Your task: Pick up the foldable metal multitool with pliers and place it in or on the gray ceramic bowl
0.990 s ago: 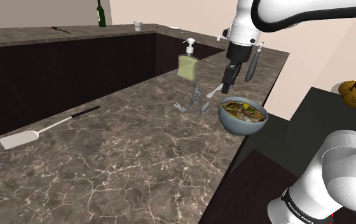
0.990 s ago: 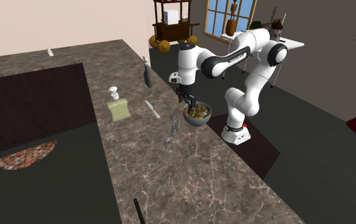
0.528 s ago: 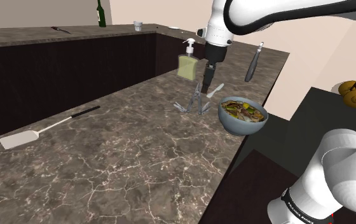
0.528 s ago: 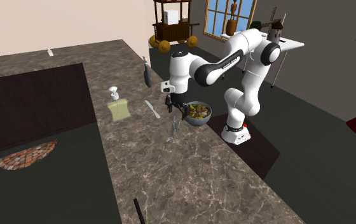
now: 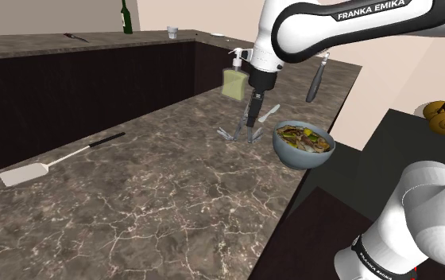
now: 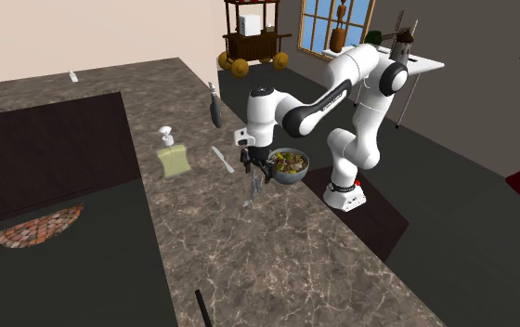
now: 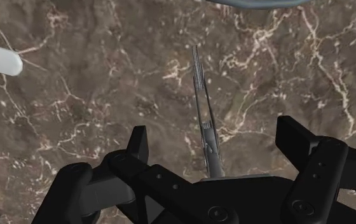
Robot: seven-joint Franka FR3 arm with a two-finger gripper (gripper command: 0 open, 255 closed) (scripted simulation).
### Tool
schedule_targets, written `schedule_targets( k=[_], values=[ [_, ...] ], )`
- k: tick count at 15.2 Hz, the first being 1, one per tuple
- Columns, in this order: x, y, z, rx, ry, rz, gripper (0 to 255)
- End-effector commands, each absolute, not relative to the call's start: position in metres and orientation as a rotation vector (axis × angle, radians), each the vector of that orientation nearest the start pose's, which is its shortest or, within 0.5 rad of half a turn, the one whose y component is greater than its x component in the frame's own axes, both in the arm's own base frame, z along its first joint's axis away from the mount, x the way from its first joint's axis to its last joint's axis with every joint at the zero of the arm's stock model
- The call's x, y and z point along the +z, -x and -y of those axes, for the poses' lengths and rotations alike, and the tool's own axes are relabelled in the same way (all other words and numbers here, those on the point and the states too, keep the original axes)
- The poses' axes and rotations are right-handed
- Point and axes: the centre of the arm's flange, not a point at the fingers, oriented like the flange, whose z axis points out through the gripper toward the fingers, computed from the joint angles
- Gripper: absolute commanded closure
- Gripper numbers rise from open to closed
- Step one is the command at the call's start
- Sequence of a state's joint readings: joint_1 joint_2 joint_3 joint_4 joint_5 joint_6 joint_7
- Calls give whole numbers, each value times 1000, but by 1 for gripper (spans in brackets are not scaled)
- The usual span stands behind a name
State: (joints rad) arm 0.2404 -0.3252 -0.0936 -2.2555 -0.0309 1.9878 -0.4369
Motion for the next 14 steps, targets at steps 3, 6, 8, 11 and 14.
schedule_targets(
  k=[3,6,8,11,14],
  values=[
    [496,-456,-62,-89,3007,930,0],
    [496,-456,-62,-89,3007,930,0],
    [496,-456,-62,-89,3007,930,255],
    [496,-456,-62,-89,3007,930,255],
    [496,-456,-62,-89,3007,930,255]
  ],
)
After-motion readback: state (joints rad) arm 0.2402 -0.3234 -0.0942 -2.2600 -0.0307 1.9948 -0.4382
